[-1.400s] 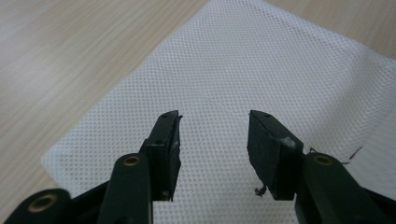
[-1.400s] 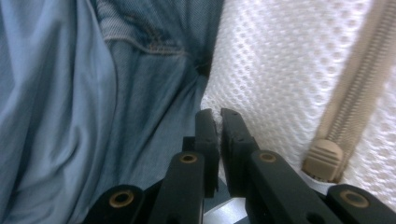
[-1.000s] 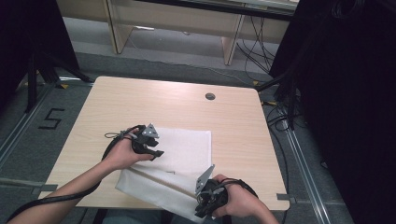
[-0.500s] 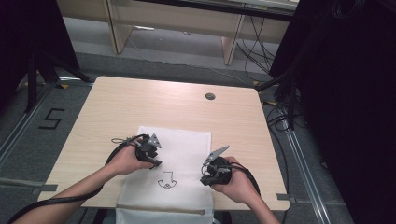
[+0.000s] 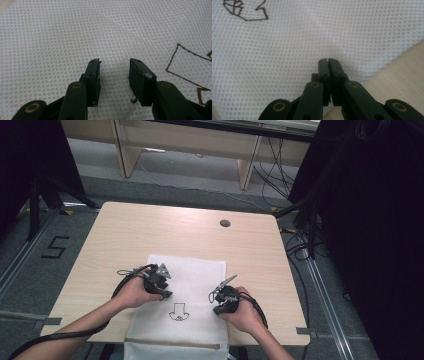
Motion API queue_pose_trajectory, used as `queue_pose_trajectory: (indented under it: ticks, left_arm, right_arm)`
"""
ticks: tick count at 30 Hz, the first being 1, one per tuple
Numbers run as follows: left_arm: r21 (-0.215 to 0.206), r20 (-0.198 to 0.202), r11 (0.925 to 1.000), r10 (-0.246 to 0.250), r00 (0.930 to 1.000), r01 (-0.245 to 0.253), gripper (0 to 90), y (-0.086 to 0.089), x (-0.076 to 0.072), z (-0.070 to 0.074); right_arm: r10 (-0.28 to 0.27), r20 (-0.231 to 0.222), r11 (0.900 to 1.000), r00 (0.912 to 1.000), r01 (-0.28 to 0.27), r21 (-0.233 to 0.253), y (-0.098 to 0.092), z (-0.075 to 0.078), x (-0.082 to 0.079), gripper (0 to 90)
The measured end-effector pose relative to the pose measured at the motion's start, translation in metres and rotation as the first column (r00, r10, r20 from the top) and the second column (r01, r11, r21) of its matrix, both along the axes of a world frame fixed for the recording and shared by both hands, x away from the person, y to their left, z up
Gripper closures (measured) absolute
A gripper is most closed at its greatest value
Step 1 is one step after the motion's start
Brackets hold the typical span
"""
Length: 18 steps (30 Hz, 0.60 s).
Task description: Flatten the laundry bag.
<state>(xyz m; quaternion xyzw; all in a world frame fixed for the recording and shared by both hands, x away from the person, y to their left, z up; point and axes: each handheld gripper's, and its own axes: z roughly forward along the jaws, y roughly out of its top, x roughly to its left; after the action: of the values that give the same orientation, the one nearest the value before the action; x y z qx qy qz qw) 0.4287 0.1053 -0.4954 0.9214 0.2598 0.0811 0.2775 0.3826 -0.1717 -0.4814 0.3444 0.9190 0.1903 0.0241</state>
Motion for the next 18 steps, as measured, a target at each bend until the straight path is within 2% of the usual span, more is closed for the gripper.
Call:
queue_pose_trajectory:
  ticks: [1, 3, 5, 8, 9, 11, 12, 13, 15, 18]
  left_arm:
    - [-0.003, 0.007, 1.0, -0.001, 1.0, 0.001, 60.5, 0.0, 0.001, 0.0]
    - [-0.008, 0.005, 0.9998, 0.017, 0.9998, -0.017, 60.5, 0.001, 0.003, -0.001]
    - [-0.009, 0.008, 0.9997, 0.021, 0.9998, -0.021, 60.5, 0.003, 0.006, -0.001]
    - [-0.011, 0.01, 0.9994, 0.033, 0.9994, -0.033, 60.6, 0.004, 0.009, -0.001]
    - [-0.006, 0.01, 0.9994, 0.034, 0.9994, -0.034, 60.6, 0.004, 0.011, -0.001]
    - [-0.003, 0.022, 0.9993, 0.039, 0.999, -0.039, 60.3, 0.004, 0.015, -0.001]
    - [-0.004, 0.027, 0.999, 0.046, 0.9986, -0.046, 60.2, 0.003, 0.017, -0.001]
    - [-0.006, 0.027, 0.9983, 0.058, 0.9979, -0.058, 60.2, 0.003, 0.019, -0.001]
    - [-0.019, 0.042, 0.9965, 0.082, 0.9958, -0.081, 60.2, 0.002, 0.023, -0.002]
    - [-0.022, 0.043, 0.9946, 0.102, 0.9938, -0.101, 59.5, 0.003, 0.029, -0.002]
  right_arm:
    - [-0.021, -0.001, 1.0, 0.9998, 0.021, -0.006, 0.0, 0.0, 0.001, 89.2]
    - [-0.018, 0.012, 1.0, 0.9998, 0.018, 0.001, 0.0, -0.001, 0.006, 89.2]
    - [-0.055, 0.012, 0.999, 0.9984, 0.055, 0.003, 0.001, 0.0, 0.008, 89.3]
    - [-0.057, 0.024, 0.998, 0.9981, 0.057, 0.007, 0.001, -0.001, 0.014, 89.3]
    - [-0.08, 0.016, 0.997, 0.9967, 0.08, 0.004, 0.002, -0.001, 0.014, 89.3]
    - [-0.086, 0.029, 0.996, 0.9958, 0.086, 0.001, 0.004, -0.001, 0.017, 89.3]
    - [-0.107, 0.017, 0.994, 0.9941, 0.108, -0.008, 0.006, 0.0, 0.017, 89.3]
    - [-0.083, 0.041, 0.997, 0.9957, 0.083, -0.003, 0.006, -0.001, 0.019, 89.3]
    - [-0.095, 0.044, 0.995, 0.9945, 0.095, -0.003, 0.007, -0.001, 0.022, 89.3]
    - [-0.113, 0.049, 0.994, 0.9923, 0.113, 0.003, 0.008, -0.001, 0.027, 89.8]
